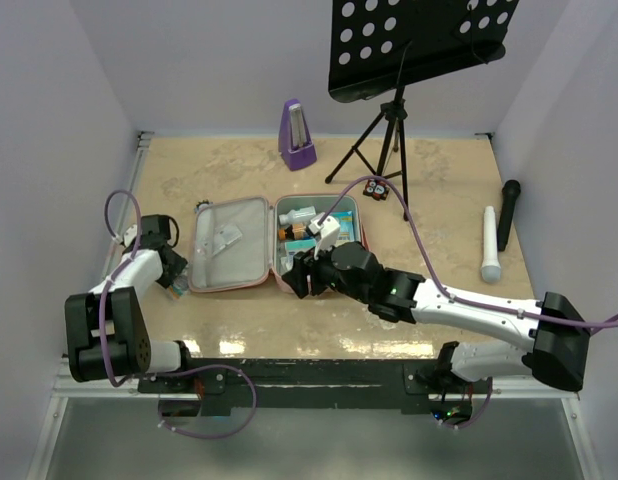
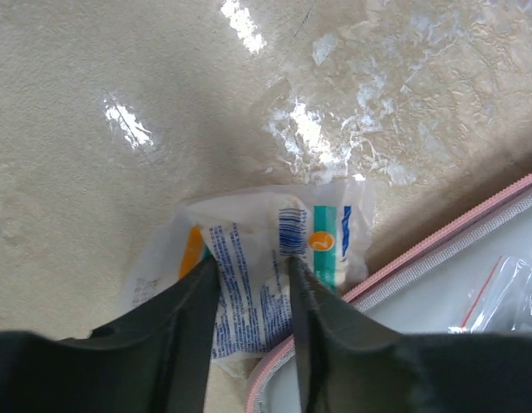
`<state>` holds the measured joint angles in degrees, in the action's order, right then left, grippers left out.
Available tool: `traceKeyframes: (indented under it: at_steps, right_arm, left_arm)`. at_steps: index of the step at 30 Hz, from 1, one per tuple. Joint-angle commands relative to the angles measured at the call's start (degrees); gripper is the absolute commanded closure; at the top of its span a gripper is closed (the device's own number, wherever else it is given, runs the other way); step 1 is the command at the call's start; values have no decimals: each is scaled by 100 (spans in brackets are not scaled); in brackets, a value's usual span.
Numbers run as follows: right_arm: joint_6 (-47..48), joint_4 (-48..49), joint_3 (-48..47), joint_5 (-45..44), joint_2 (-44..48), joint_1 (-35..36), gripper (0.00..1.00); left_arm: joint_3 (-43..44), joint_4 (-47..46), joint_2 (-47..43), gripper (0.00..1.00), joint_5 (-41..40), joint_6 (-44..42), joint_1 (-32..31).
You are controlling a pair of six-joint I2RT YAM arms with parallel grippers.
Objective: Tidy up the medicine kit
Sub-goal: Pick up the medicine pouch from the center of the board.
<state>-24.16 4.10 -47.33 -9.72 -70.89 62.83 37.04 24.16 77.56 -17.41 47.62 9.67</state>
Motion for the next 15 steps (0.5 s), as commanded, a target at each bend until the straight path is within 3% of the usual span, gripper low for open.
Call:
traceKeyframes:
  at_steps: [1, 8, 15]
  right_arm:
    - [43, 74, 48, -136, 208, -16, 41]
    - [52, 12, -48, -83, 102, -16, 41]
    - [52, -137, -232, -127, 76, -16, 41]
  left_arm:
    - [14, 238, -152, 67, -316, 2, 35]
    - [58, 484, -873, 100, -403, -200, 35]
    - [593, 1037, -2015, 100, -536, -472, 35]
